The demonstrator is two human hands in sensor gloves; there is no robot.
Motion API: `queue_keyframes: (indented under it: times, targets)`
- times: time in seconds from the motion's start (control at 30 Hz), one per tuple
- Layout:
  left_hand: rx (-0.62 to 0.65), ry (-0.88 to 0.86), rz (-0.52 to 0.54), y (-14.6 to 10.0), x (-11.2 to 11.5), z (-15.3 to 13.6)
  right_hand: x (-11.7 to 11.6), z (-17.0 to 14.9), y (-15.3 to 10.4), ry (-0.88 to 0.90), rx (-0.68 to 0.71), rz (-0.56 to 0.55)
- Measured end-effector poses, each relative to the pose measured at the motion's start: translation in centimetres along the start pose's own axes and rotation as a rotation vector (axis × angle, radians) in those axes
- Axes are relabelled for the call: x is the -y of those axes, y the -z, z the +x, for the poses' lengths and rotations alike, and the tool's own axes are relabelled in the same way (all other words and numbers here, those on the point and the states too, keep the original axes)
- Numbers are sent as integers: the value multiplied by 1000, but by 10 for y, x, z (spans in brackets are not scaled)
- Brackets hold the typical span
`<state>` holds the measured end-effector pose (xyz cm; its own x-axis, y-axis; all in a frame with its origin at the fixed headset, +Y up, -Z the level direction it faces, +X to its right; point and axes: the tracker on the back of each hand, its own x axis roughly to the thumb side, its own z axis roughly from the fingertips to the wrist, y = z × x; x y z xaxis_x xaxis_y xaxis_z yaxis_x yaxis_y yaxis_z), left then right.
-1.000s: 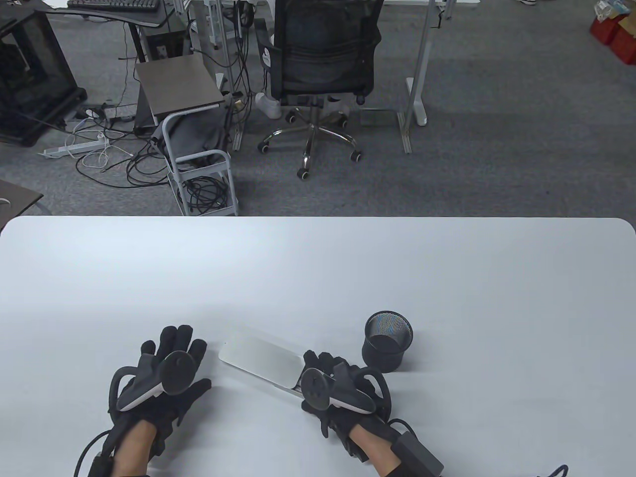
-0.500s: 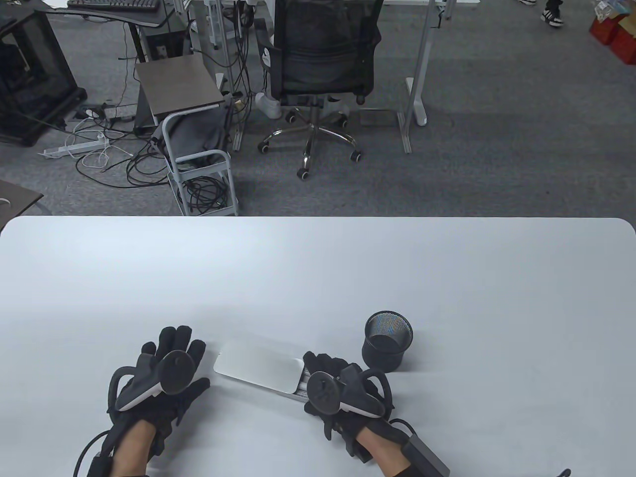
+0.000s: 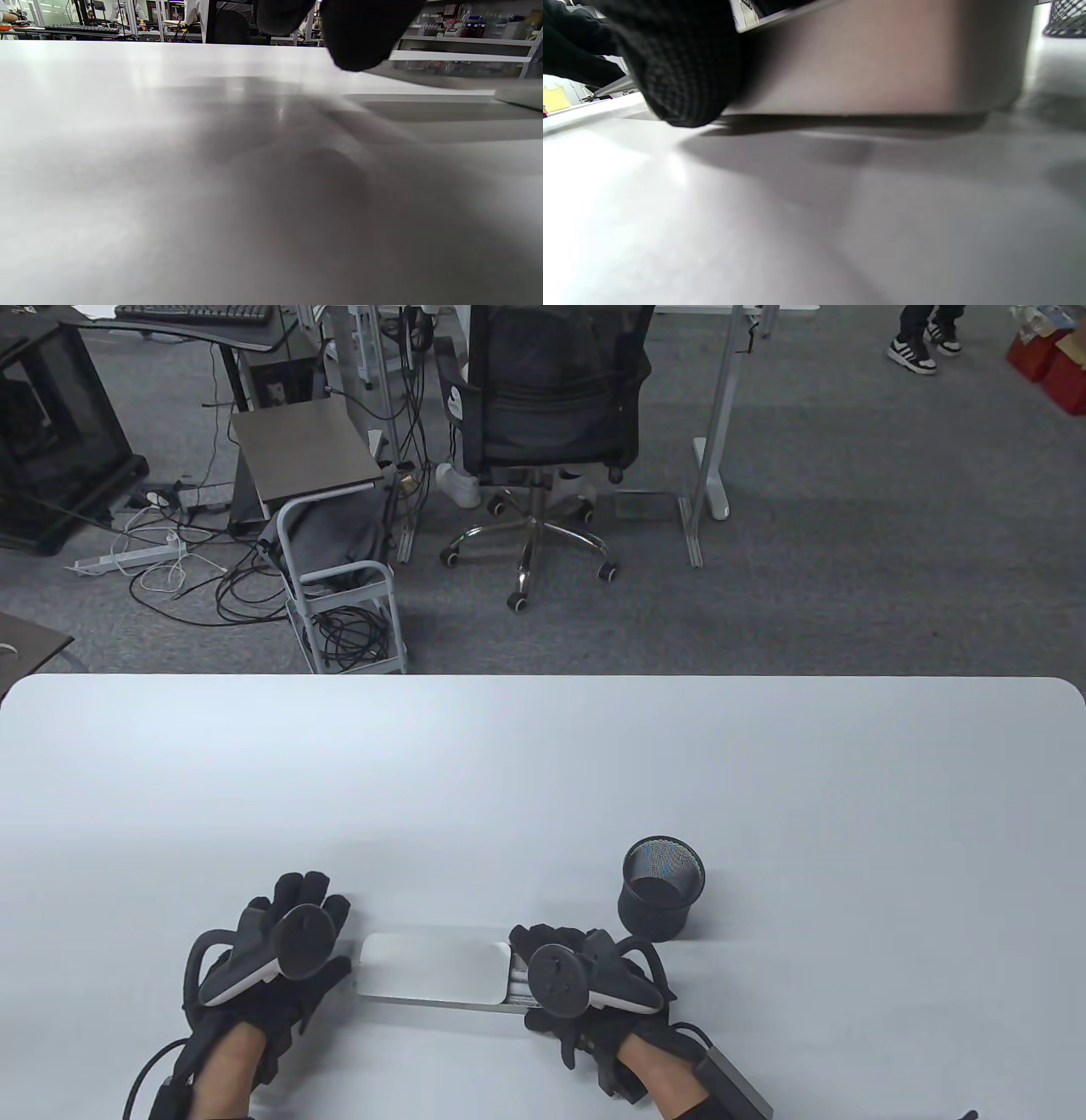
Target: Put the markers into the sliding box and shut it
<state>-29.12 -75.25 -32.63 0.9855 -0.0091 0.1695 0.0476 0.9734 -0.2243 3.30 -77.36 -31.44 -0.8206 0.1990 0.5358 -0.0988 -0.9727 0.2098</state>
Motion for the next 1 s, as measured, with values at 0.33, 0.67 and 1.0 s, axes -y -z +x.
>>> queue_keyframes:
  times: [0.33, 0.67, 1.0]
  targets:
    - [25, 73, -57, 1, 1, 7, 1, -3, 0, 28, 11, 40]
    - [51, 89, -86, 1, 0, 13, 3, -8, 3, 50, -3, 88]
    - [63, 84, -76, 0, 0, 16, 4, -9, 4, 54, -9, 96]
